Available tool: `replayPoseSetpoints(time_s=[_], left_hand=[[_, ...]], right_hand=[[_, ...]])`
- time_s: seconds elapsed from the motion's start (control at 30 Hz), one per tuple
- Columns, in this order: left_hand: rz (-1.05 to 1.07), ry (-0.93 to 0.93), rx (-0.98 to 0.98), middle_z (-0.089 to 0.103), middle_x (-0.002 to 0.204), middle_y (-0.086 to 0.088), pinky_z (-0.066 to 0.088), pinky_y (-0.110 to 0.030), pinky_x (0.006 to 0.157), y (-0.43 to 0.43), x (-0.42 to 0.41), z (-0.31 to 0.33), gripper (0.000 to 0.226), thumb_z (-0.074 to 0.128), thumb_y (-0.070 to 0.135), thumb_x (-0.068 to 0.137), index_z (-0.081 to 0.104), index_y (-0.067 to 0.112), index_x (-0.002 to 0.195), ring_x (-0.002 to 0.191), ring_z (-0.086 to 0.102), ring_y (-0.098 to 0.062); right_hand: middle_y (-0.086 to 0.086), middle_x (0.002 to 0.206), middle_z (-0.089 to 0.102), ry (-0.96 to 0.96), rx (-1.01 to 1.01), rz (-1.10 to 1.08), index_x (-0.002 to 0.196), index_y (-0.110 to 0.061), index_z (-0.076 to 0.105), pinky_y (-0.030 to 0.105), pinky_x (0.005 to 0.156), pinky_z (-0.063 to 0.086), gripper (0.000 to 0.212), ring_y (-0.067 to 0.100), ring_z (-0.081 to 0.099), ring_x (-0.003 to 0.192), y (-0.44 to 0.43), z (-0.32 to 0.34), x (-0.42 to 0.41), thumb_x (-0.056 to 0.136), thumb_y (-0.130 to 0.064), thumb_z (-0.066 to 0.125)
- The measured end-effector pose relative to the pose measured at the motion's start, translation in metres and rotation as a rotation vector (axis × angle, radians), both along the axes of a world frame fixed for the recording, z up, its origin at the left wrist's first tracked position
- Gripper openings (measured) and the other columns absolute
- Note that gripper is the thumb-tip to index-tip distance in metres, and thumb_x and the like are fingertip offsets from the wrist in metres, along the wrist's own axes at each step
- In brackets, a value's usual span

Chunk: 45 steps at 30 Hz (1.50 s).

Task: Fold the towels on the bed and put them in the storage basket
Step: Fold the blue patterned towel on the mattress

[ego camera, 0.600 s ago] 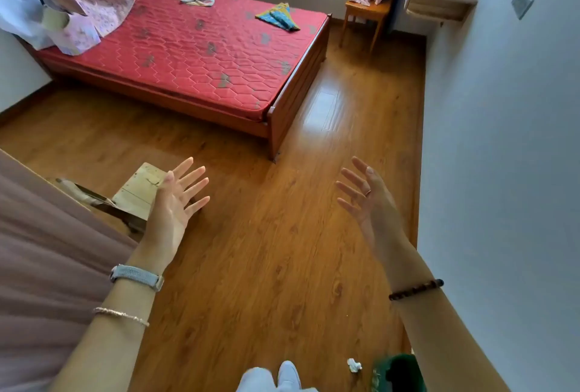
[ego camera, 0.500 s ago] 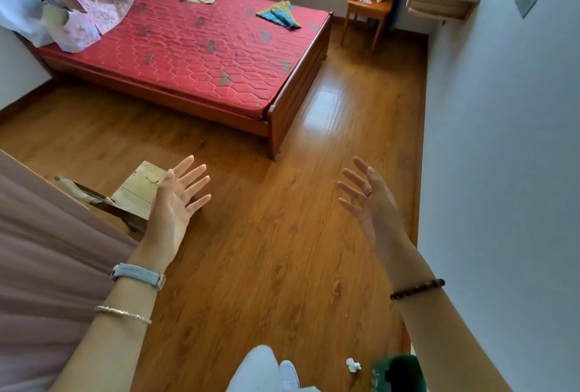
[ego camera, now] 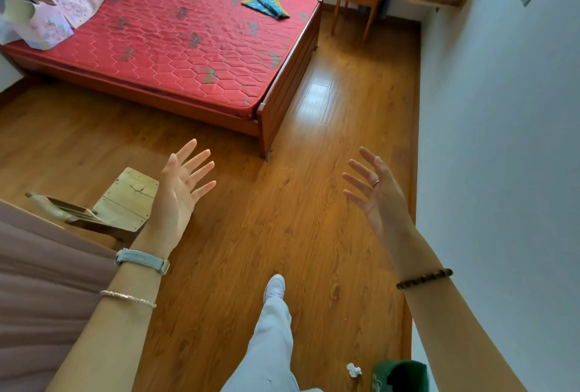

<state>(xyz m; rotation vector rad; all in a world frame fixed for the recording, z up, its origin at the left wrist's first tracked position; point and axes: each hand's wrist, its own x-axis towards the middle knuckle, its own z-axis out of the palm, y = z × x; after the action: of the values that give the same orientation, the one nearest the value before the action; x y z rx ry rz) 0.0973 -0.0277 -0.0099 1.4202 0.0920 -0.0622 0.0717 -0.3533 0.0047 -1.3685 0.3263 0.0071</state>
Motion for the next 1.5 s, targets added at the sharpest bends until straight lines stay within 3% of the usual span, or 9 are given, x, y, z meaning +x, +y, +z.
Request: replayPoseSetpoints(time_s=[0.37, 0.53, 0.73, 1.17, 1.5], left_hand=[[-0.113, -0.012, -0.008, 0.048, 0.151, 0.004, 0.040, -0.044, 0.111, -0.005, 0.134, -0.008, 0.066, 0.027, 0.059, 0.092, 0.035, 0.030, 0.151, 0.137, 0.050, -0.018], [-0.176, -0.047, 0.004, 0.050, 0.149, 0.007, 0.043, -0.037, 0.105, -0.006, 0.188, -0.002, 0.096, 0.053, 0.087, 0.070, 0.037, 0.034, 0.148, 0.137, 0.049, -0.017], [-0.167, -0.008, -0.012, 0.050, 0.149, 0.005, 0.043, -0.039, 0.107, -0.023, 0.237, -0.008, 0.064, 0.027, 0.057, 0.092, 0.037, 0.030, 0.149, 0.135, 0.051, -0.017], [-0.144, 0.039, -0.051, 0.056, 0.144, 0.004, 0.047, -0.039, 0.103, -0.106, 0.365, -0.018, 0.050, 0.031, 0.054, 0.097, 0.047, 0.036, 0.141, 0.131, 0.055, -0.016], [-0.069, 0.032, -0.093, 0.056, 0.144, -0.002, 0.046, -0.042, 0.104, -0.194, 0.484, -0.016, 0.051, 0.033, 0.050, 0.102, 0.046, 0.028, 0.146, 0.130, 0.057, -0.018]], right_hand=[[-0.001, 0.133, 0.059, -0.004, 0.002, -0.062, 0.124, -0.039, 0.058, 0.049, 0.102, 0.047, 0.032, 0.022, 0.061, 0.119, -0.001, 0.005, 0.110, 0.099, -0.048, 0.040], [-0.001, 0.133, 0.059, -0.007, 0.010, -0.087, 0.125, -0.038, 0.057, 0.050, 0.103, 0.046, 0.032, 0.023, 0.060, 0.119, -0.006, 0.007, 0.158, 0.100, -0.046, 0.039], [0.000, 0.133, 0.059, 0.016, 0.029, -0.107, 0.127, -0.037, 0.056, 0.049, 0.104, 0.046, 0.033, 0.023, 0.060, 0.119, -0.014, 0.000, 0.200, 0.098, -0.047, 0.042], [0.000, 0.132, 0.060, 0.030, 0.034, -0.125, 0.127, -0.037, 0.057, 0.050, 0.104, 0.046, 0.032, 0.023, 0.061, 0.118, -0.092, -0.014, 0.333, 0.100, -0.046, 0.042], [0.002, 0.132, 0.060, 0.023, 0.049, -0.051, 0.127, -0.035, 0.056, 0.049, 0.104, 0.046, 0.032, 0.025, 0.060, 0.120, -0.178, -0.006, 0.468, 0.100, -0.045, 0.042]])
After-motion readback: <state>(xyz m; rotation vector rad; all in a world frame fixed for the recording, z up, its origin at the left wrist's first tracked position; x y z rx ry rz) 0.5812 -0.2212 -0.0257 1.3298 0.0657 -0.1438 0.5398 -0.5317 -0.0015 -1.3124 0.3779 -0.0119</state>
